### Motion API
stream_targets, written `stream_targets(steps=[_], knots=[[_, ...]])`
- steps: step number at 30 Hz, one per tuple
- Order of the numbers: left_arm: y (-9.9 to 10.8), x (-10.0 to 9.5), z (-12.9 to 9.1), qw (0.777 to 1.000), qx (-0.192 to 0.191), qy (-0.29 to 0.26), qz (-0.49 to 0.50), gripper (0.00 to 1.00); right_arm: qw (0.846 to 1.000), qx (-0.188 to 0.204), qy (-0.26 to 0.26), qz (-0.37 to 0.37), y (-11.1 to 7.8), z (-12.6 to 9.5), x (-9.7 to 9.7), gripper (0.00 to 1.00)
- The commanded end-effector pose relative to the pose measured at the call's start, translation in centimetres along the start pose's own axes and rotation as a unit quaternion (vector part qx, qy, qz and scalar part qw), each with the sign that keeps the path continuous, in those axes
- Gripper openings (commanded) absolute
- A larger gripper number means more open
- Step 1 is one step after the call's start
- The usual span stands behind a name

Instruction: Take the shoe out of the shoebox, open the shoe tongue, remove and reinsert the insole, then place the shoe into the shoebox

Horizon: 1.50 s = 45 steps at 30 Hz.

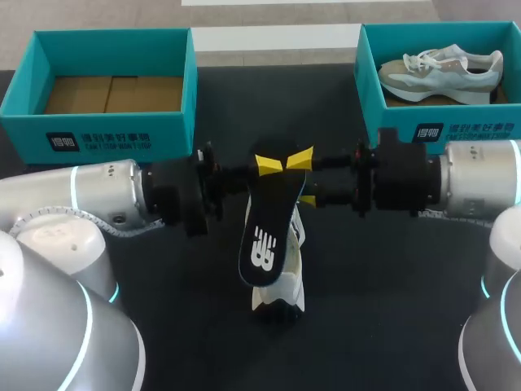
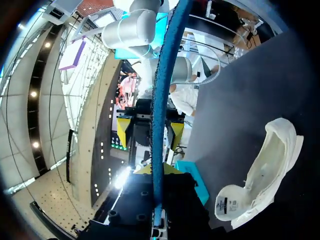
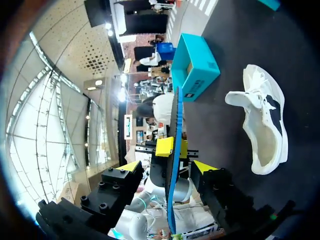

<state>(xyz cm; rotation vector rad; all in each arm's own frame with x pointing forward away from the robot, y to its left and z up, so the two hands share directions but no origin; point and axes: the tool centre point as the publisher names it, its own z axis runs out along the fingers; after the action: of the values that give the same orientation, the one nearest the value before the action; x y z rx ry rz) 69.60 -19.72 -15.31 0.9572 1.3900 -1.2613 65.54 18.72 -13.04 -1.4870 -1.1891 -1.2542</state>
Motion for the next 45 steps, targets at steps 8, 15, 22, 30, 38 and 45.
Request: stream_targets(steps=[8, 15, 22, 30, 38, 45], knots=[[-3.3, 0.9, -3.2, 0.986, 0.04, 0.051, -0.154, 0.0, 0.979, -0.015, -0.056, -0.194, 0.3, -3.7, 2.1, 1.0], [-3.4, 1.3, -3.5, 0.984, 0.034, 0.053, -0.164, 0.0, 0.979, -0.015, -0.056, -0.194, 0.3, -3.7, 2.1, 1.0], [-3.4, 1.3, -3.5, 0.984, 0.034, 0.053, -0.164, 0.0, 0.979, -0.015, -0.056, -0.194, 0.3, -3.7, 2.1, 1.0], [-3.4, 1.3, -3.5, 0.984, 0.034, 0.053, -0.164, 0.0, 0.944, 0.018, -0.098, -0.315, 0.9, -2.9, 1.4, 1.0], [-3.4, 1.3, -3.5, 0.984, 0.034, 0.053, -0.164, 0.0, 0.782, 0.141, -0.013, -0.606, -0.5, -2.4, -2.2, 1.0], [-3.4, 1.3, -3.5, 0.984, 0.034, 0.053, -0.164, 0.0, 0.784, 0.142, 0.003, -0.604, -0.4, -2.7, -2.7, 1.0]])
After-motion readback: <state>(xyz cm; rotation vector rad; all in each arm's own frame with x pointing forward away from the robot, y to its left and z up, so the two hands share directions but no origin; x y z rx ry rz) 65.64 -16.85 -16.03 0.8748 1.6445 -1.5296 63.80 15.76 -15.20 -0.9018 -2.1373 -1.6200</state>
